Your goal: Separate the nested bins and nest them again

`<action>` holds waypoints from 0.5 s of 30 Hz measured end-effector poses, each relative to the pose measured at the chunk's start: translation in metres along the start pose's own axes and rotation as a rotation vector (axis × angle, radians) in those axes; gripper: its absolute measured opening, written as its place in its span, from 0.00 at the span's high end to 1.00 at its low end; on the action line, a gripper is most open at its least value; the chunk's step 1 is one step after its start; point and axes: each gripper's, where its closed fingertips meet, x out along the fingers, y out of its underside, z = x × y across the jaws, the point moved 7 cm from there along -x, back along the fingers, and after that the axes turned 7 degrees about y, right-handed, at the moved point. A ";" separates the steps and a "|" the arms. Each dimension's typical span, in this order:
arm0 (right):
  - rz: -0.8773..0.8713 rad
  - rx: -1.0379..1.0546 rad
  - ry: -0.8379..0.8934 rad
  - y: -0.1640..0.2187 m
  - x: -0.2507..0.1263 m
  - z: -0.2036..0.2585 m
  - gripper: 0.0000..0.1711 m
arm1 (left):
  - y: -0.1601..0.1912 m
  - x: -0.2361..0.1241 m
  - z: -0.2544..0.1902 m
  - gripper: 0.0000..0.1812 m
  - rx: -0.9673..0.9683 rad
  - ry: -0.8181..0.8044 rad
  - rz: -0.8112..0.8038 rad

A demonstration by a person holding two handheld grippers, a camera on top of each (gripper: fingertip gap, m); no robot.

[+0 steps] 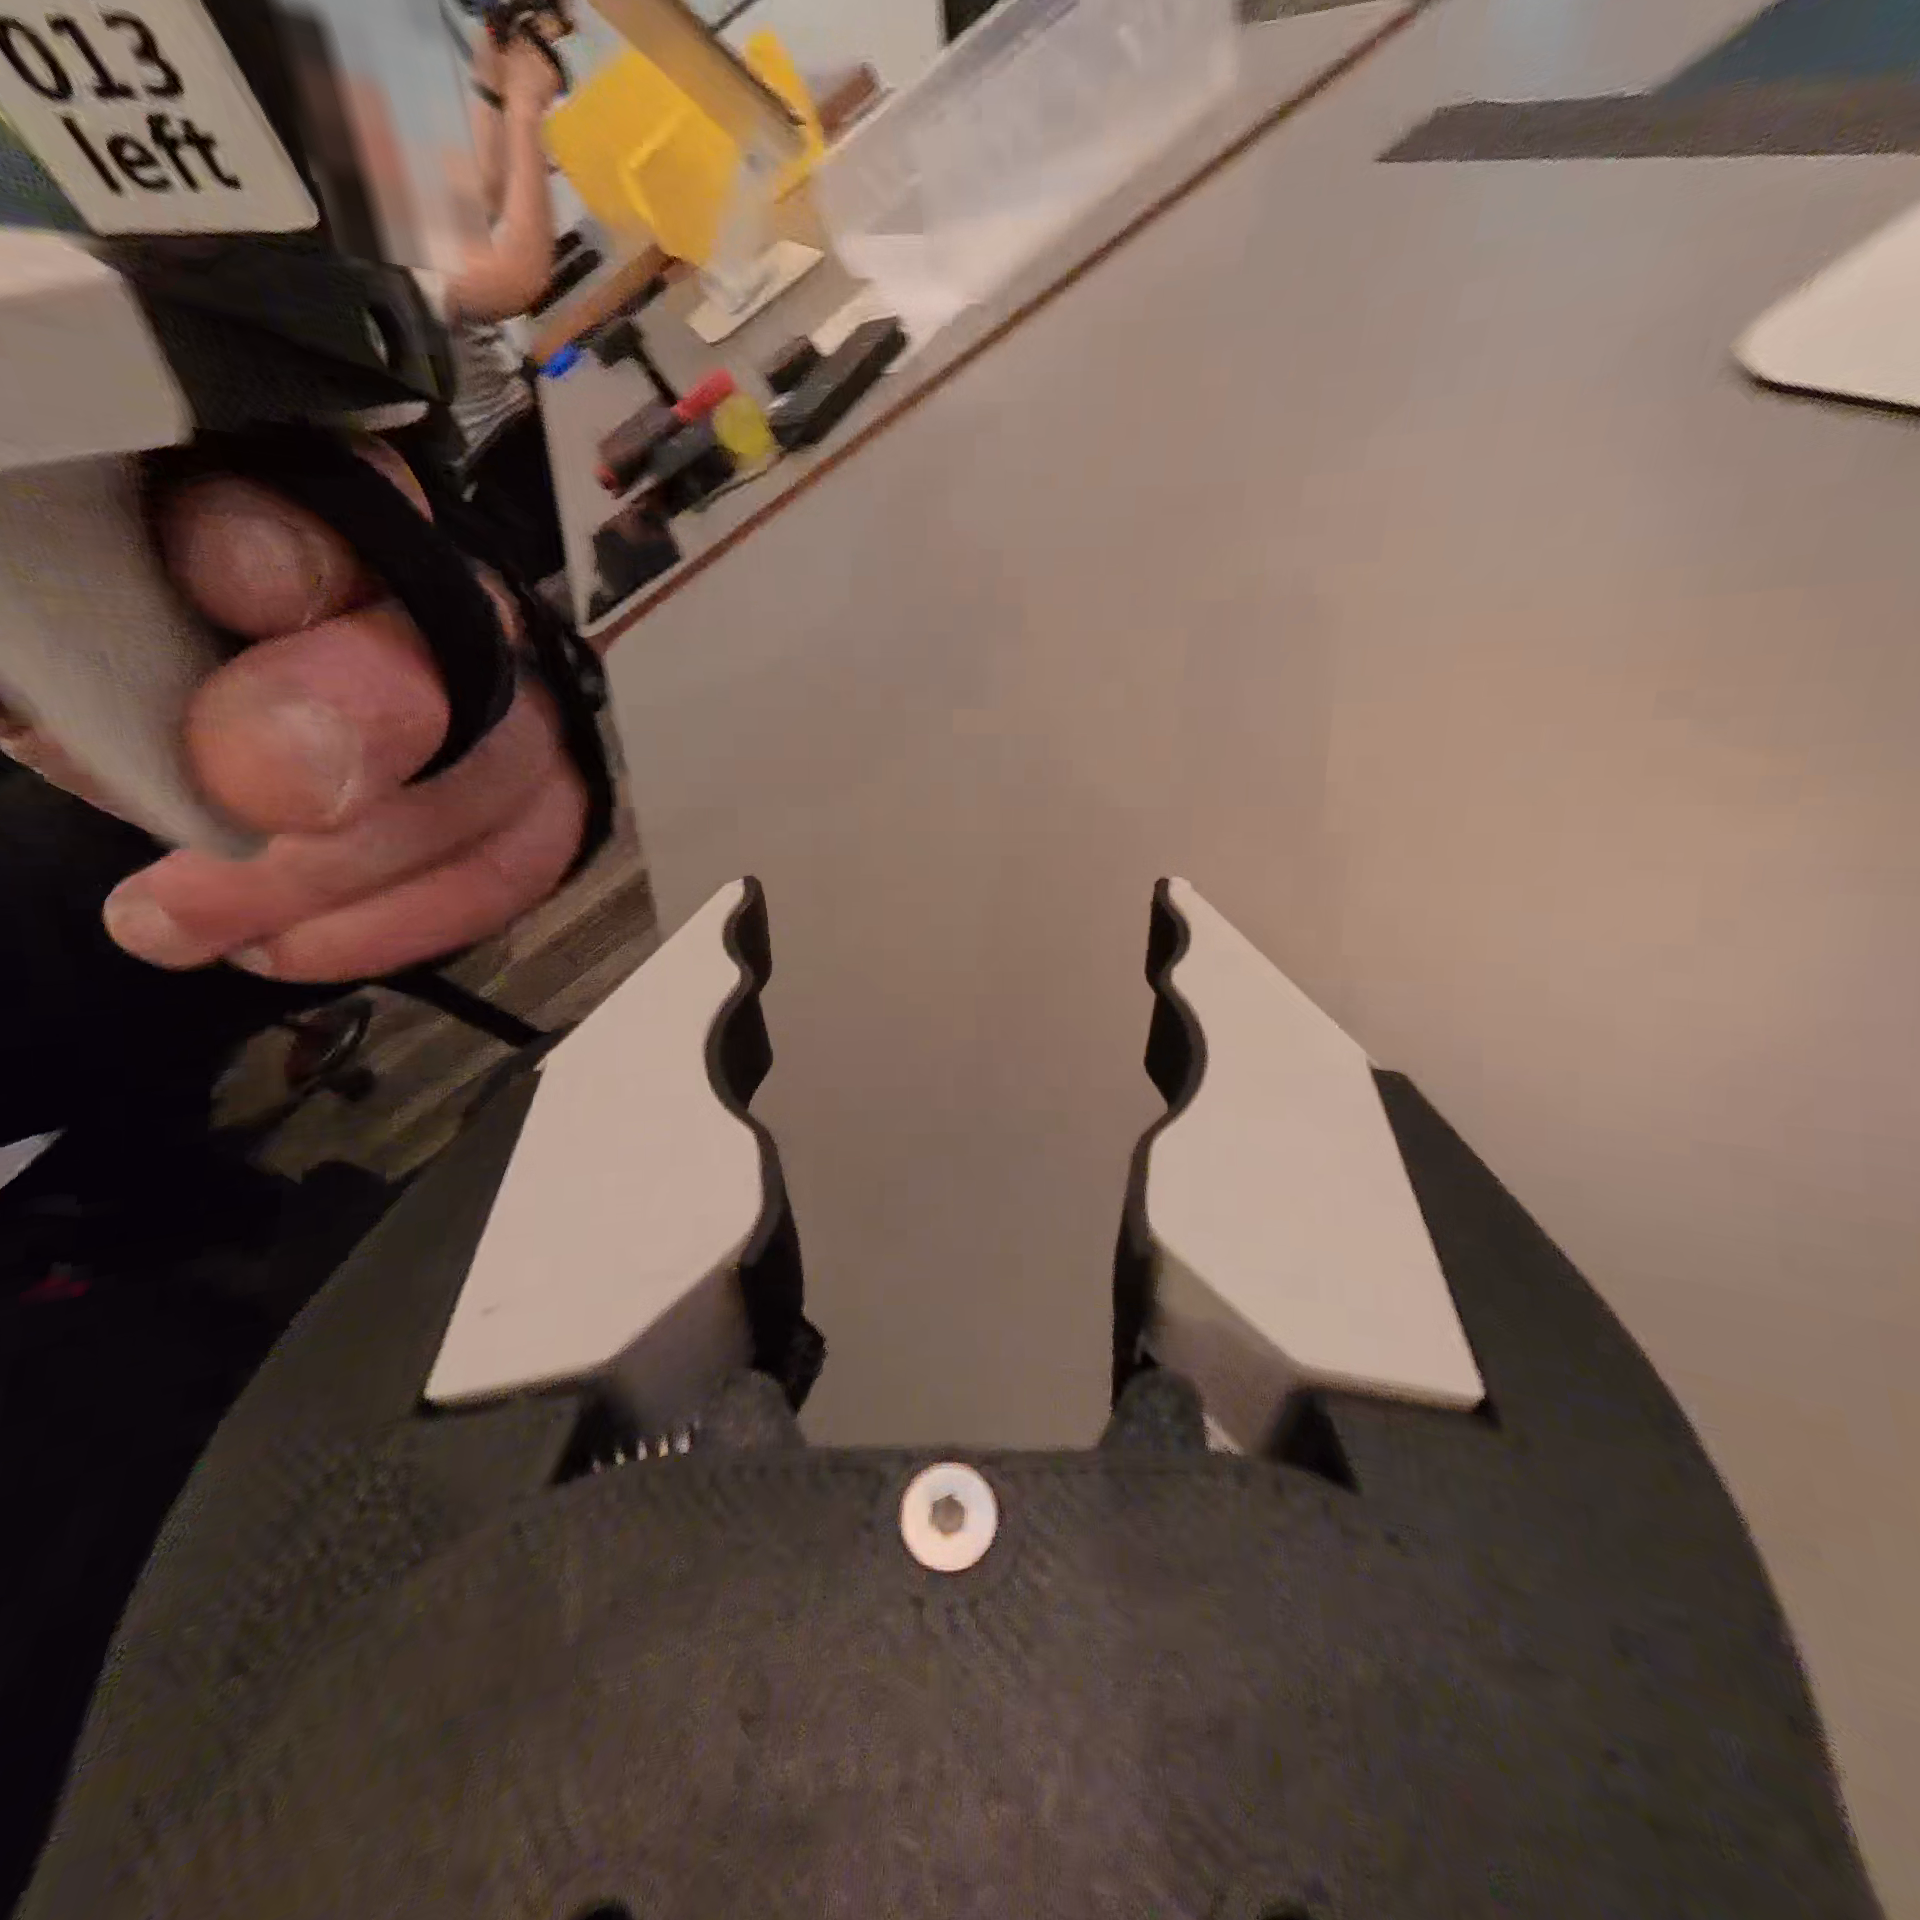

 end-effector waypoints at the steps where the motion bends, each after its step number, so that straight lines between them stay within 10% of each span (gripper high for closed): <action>1: -0.001 -0.017 -0.026 -0.003 0.004 0.012 0.58 | -0.001 0.010 -0.007 0.62 0.014 0.034 0.008; 15: -0.069 0.011 -0.330 -0.020 0.000 0.070 0.54 | -0.004 0.049 -0.052 0.62 0.095 0.214 0.071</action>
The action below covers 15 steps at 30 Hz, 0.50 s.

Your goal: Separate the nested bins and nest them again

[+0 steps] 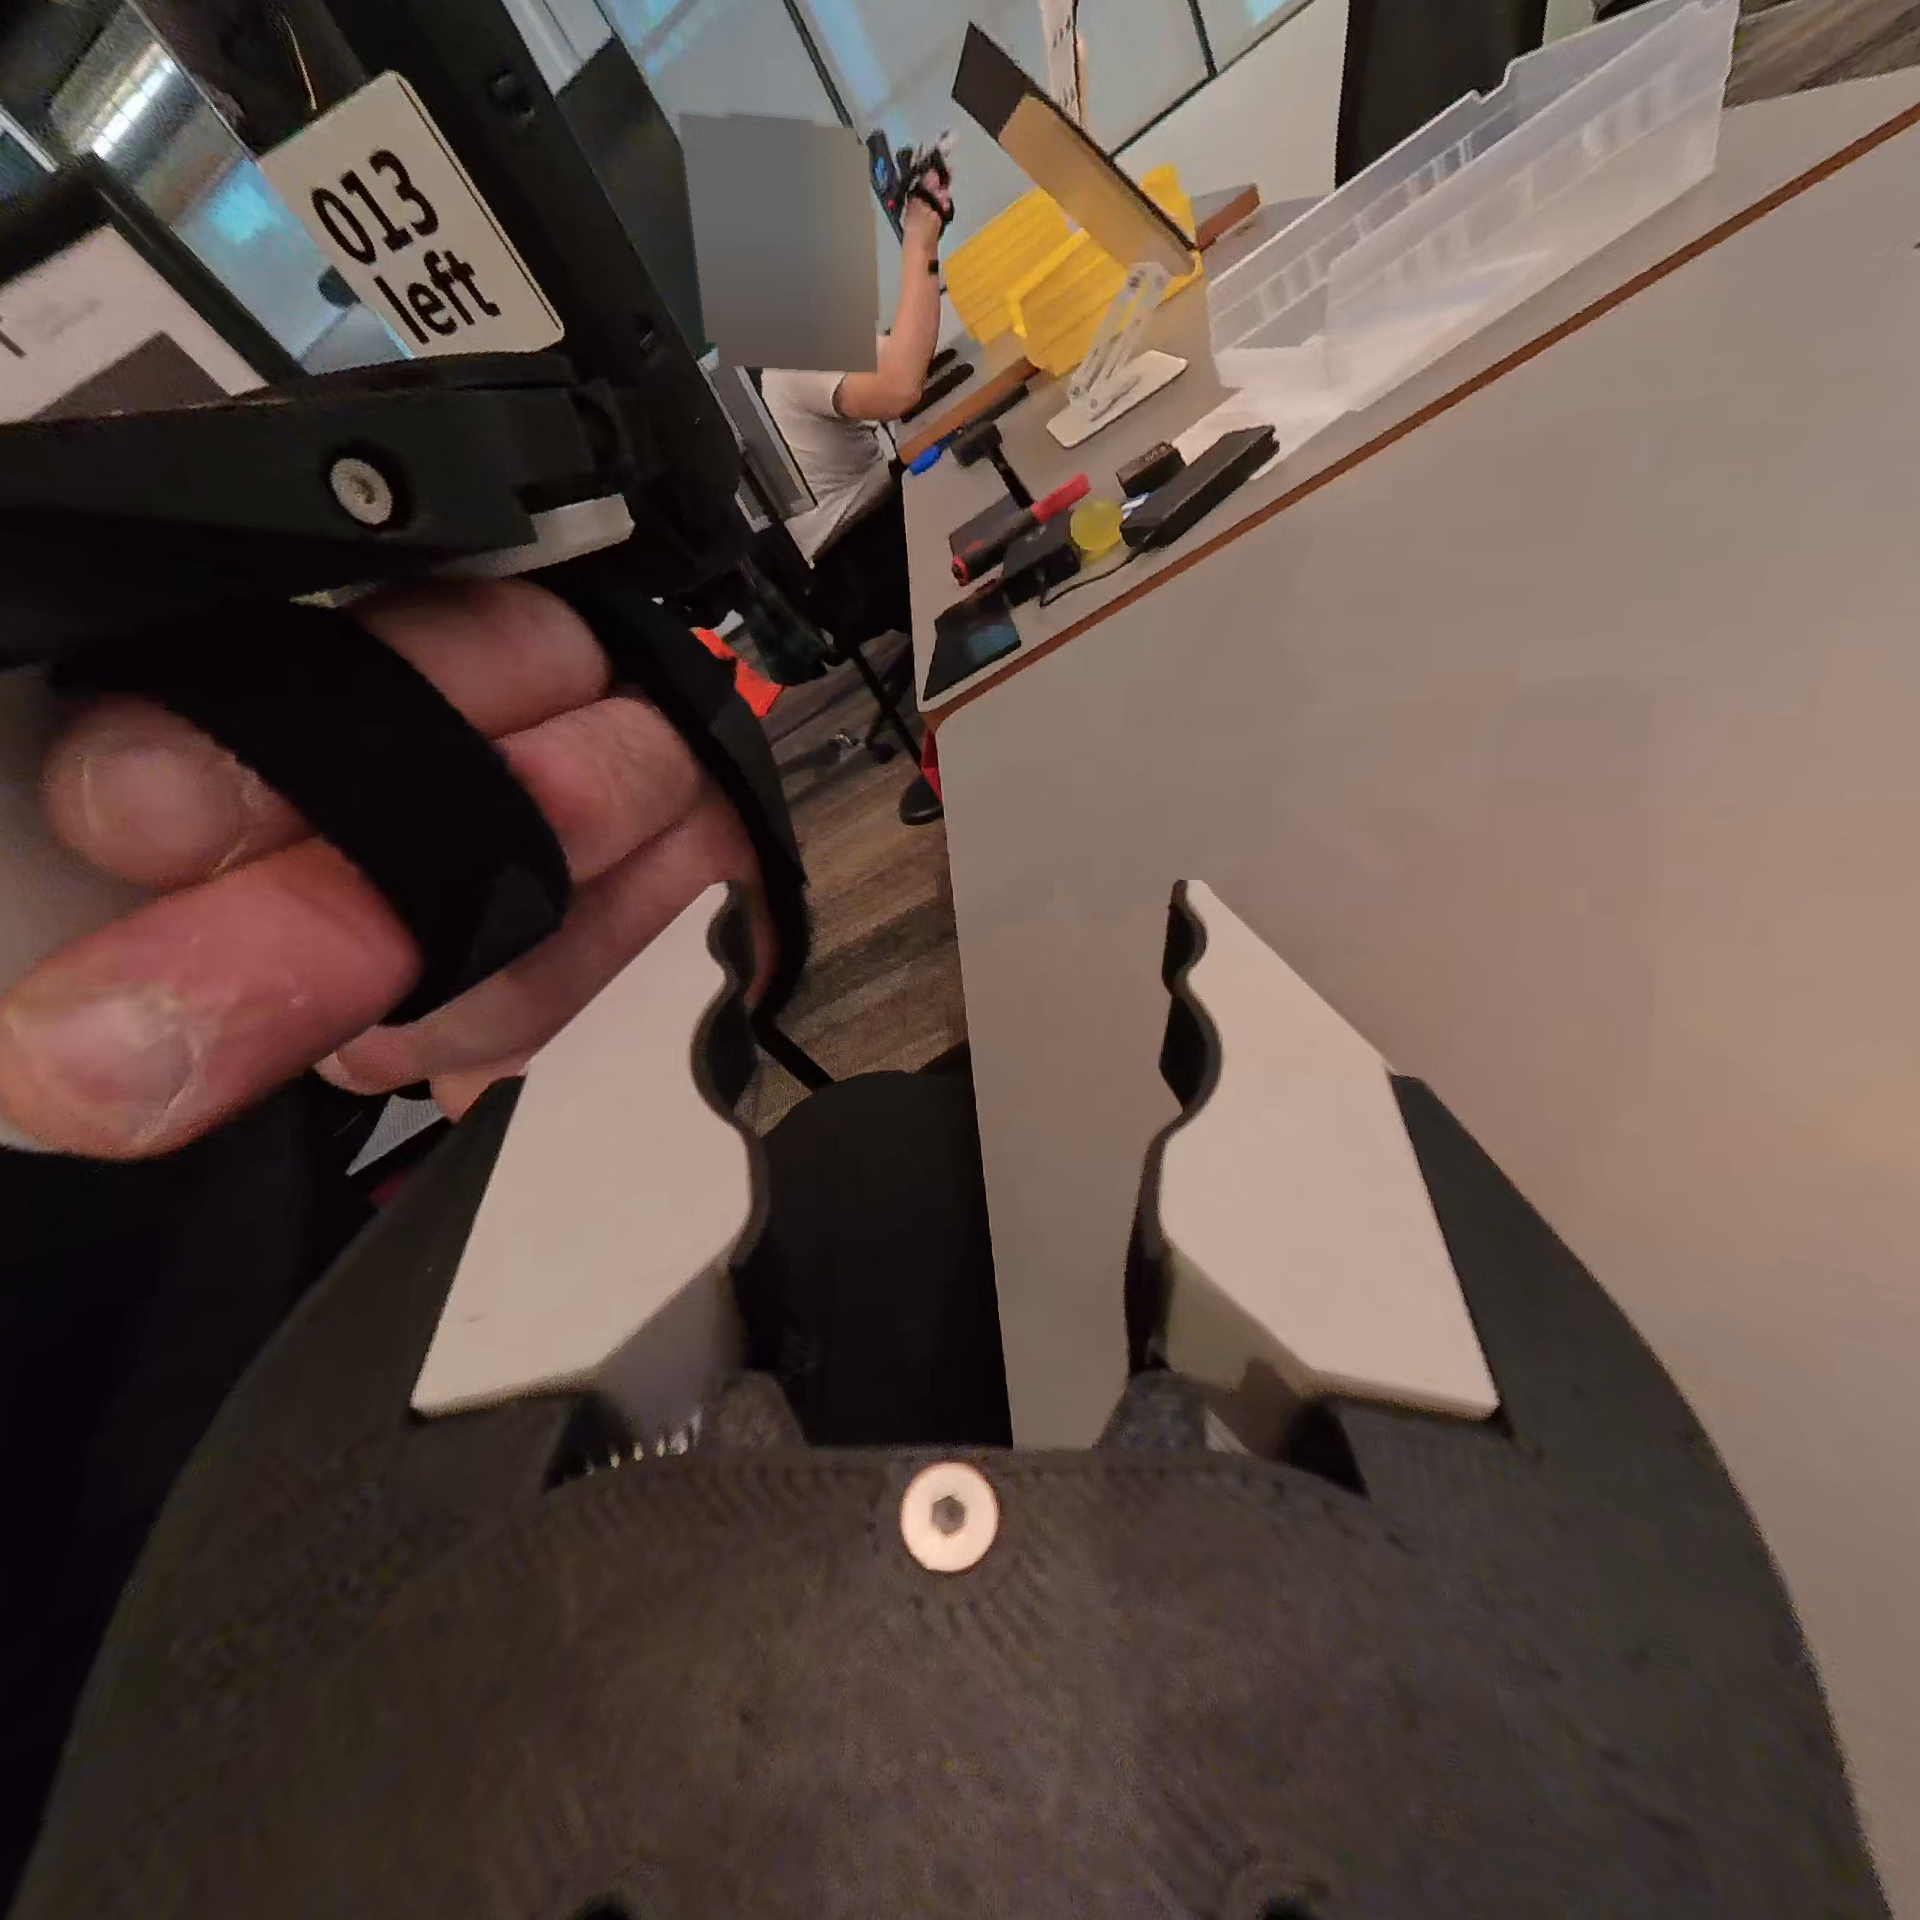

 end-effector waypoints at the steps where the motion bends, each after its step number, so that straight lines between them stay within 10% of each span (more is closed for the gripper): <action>1: -0.009 0.002 0.001 -0.001 0.001 0.000 0.54 | -0.001 -0.002 -0.001 0.64 0.016 -0.008 0.009; 15: 0.091 -0.046 -0.080 0.007 0.020 0.021 0.63 | 0.017 0.034 -0.028 0.61 -0.085 0.299 0.103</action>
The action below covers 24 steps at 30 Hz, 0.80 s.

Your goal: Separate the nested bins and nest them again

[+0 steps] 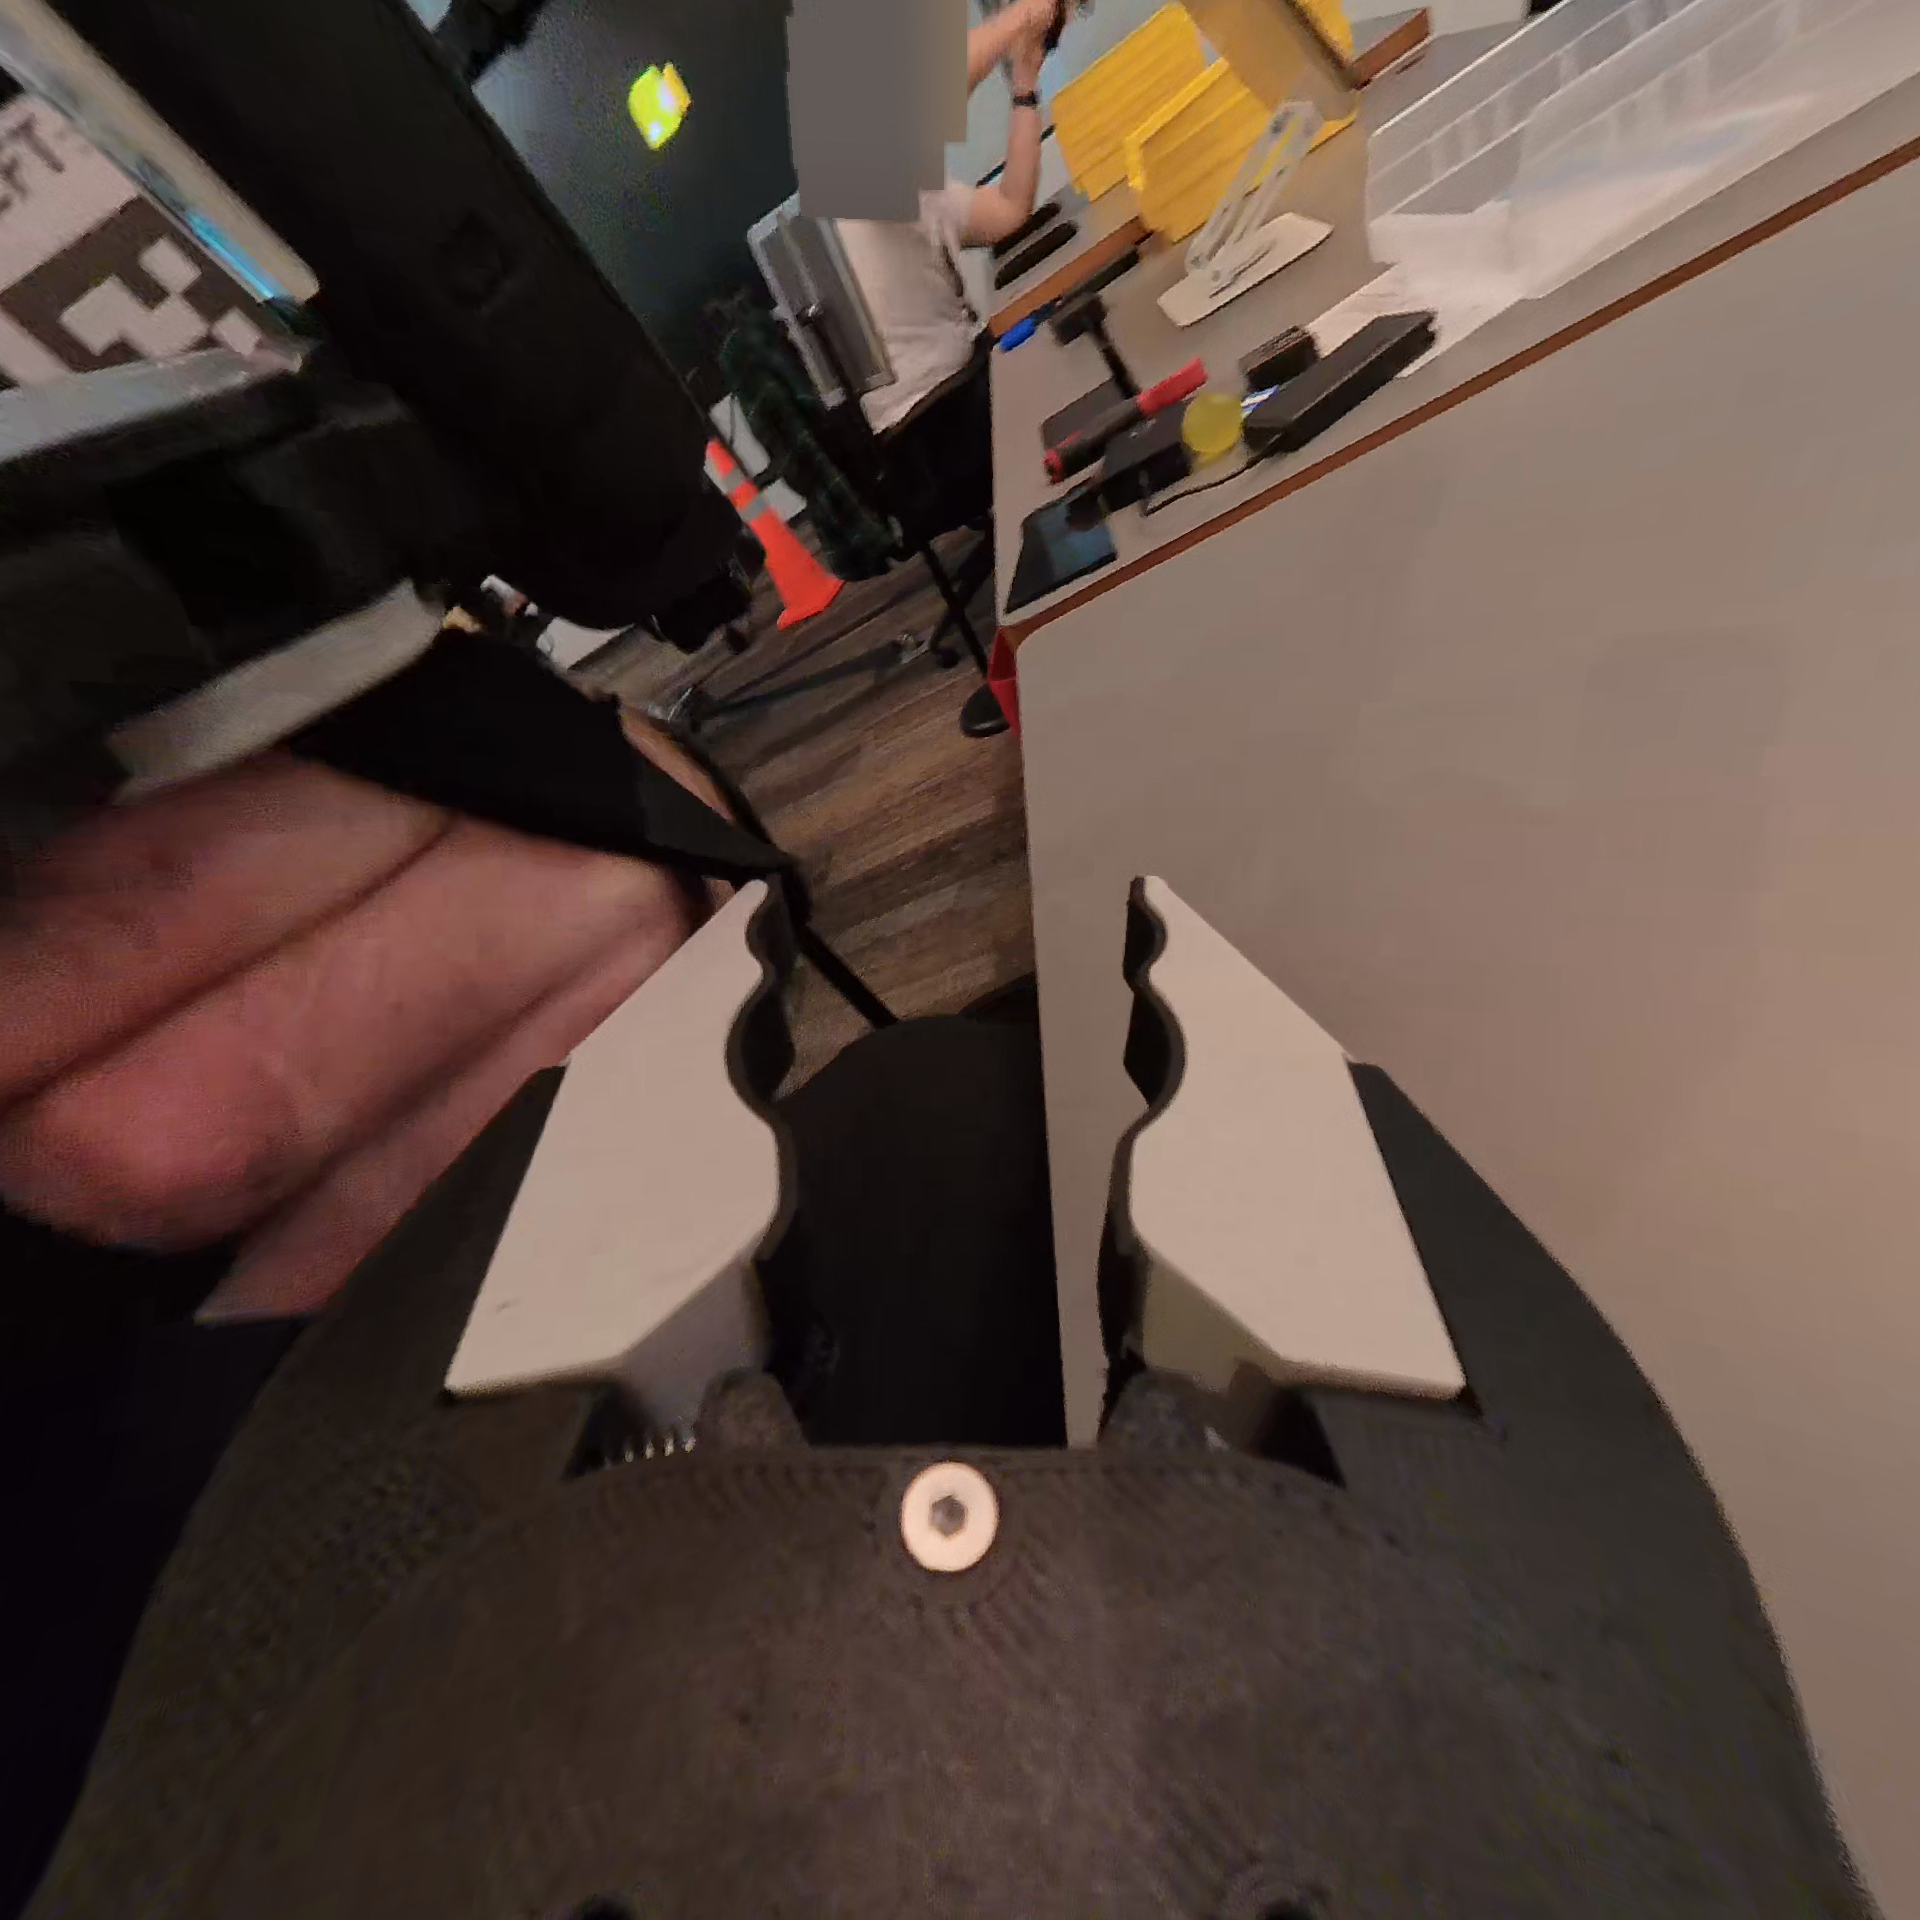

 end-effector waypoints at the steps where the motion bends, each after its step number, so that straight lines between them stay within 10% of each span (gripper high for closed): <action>1: 0.021 -0.018 -0.019 0.000 0.001 0.004 0.67 | 0.003 0.004 0.000 0.61 -0.017 0.020 0.006; 7: 0.105 -0.101 -0.076 0.003 0.000 0.019 0.73 | 0.016 0.021 -0.003 0.62 -0.084 0.126 0.041; 14: 0.255 -0.215 -0.107 0.004 -0.003 0.036 0.82 | 0.038 0.043 0.012 0.41 -0.135 0.007 0.099; 19: 0.313 -0.276 -0.172 0.006 -0.006 0.046 0.85 | 0.054 0.057 0.003 0.64 -0.173 0.108 0.196; 22: 0.336 -0.306 -0.219 0.007 -0.010 0.049 0.82 | 0.058 0.065 -0.002 0.98 -0.107 0.131 0.262; 24: 0.336 -0.320 -0.212 0.004 -0.016 0.049 0.76 | 0.043 0.065 -0.005 1.00 -0.051 0.100 0.202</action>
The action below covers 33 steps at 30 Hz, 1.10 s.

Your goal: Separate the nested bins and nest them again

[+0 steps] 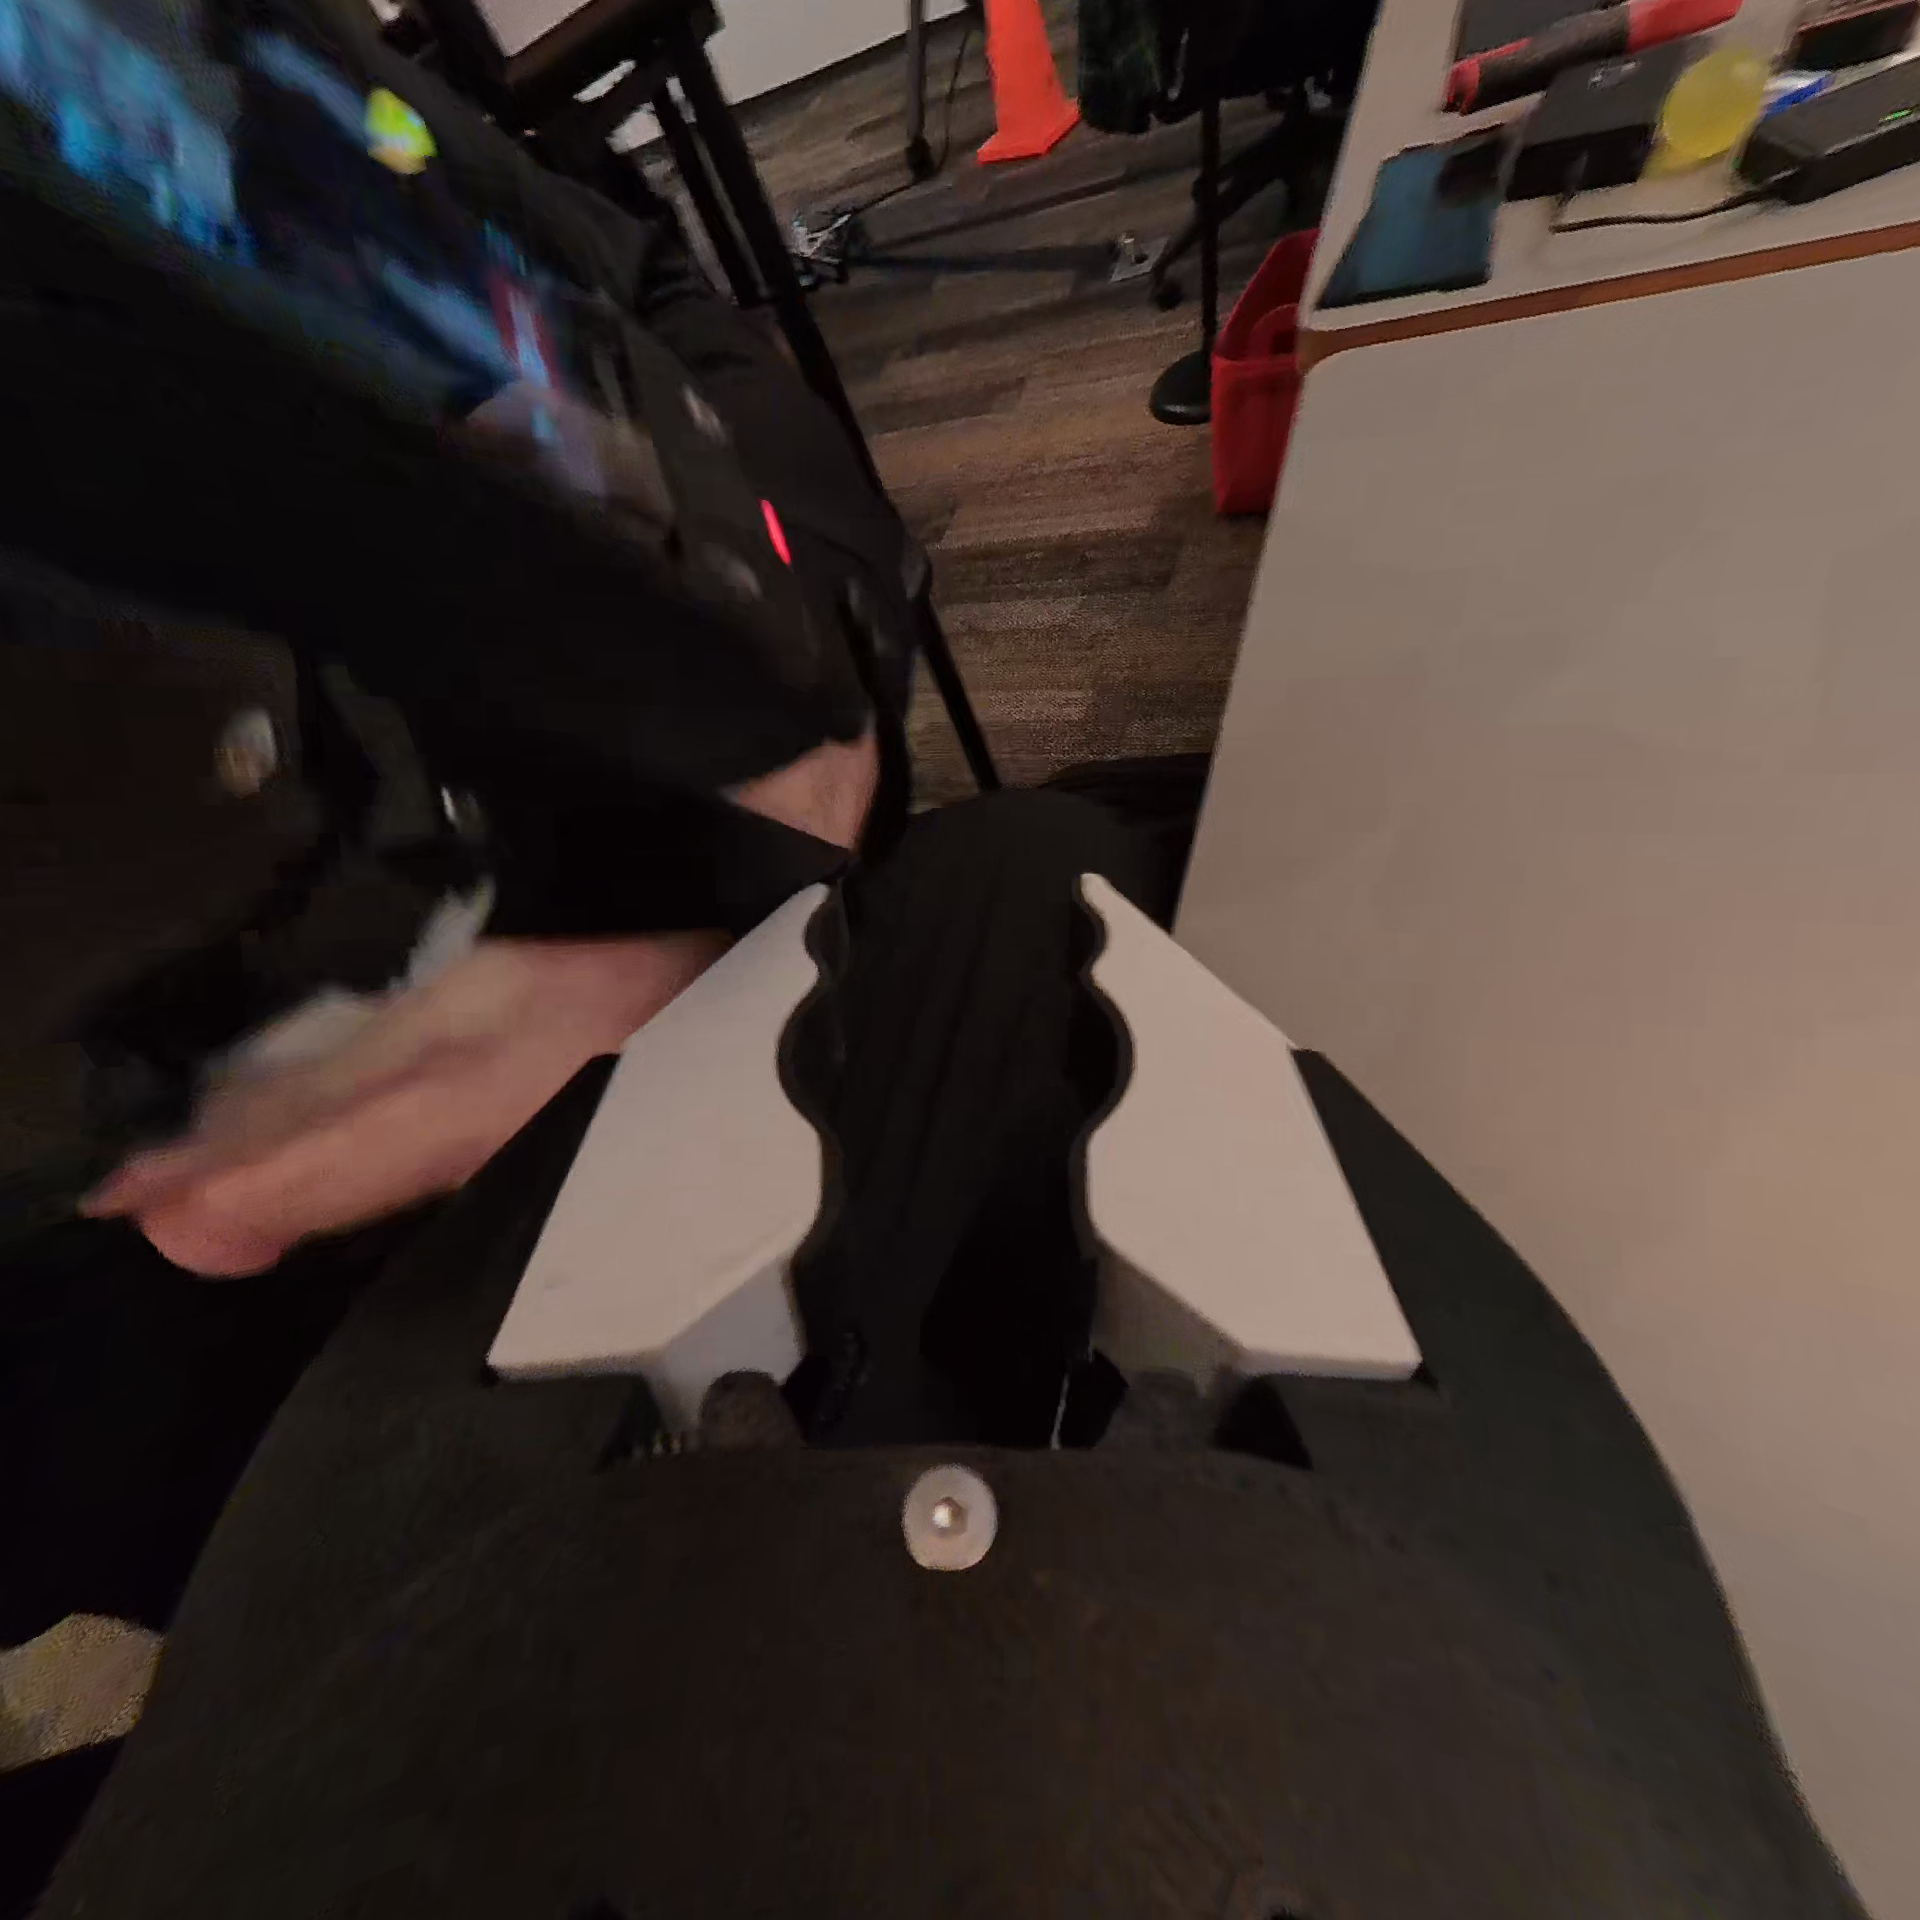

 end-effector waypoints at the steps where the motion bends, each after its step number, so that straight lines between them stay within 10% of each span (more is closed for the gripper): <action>1: -0.012 -0.001 0.036 -0.002 -0.006 -0.003 0.69 | -0.008 -0.003 -0.006 1.00 0.034 -0.004 -0.011; 10: -0.576 0.041 0.070 -0.036 -0.101 -0.006 0.73 | -0.073 -0.096 -0.041 0.88 0.268 -0.358 -0.337; 17: -0.688 -0.124 -0.030 -0.050 -0.122 0.030 0.77 | -0.067 -0.169 -0.021 0.74 0.209 -0.856 -0.449; 33: -0.639 -0.288 -0.205 -0.076 -0.073 0.087 0.59 | -0.033 -0.155 0.020 0.82 0.092 -0.946 -0.401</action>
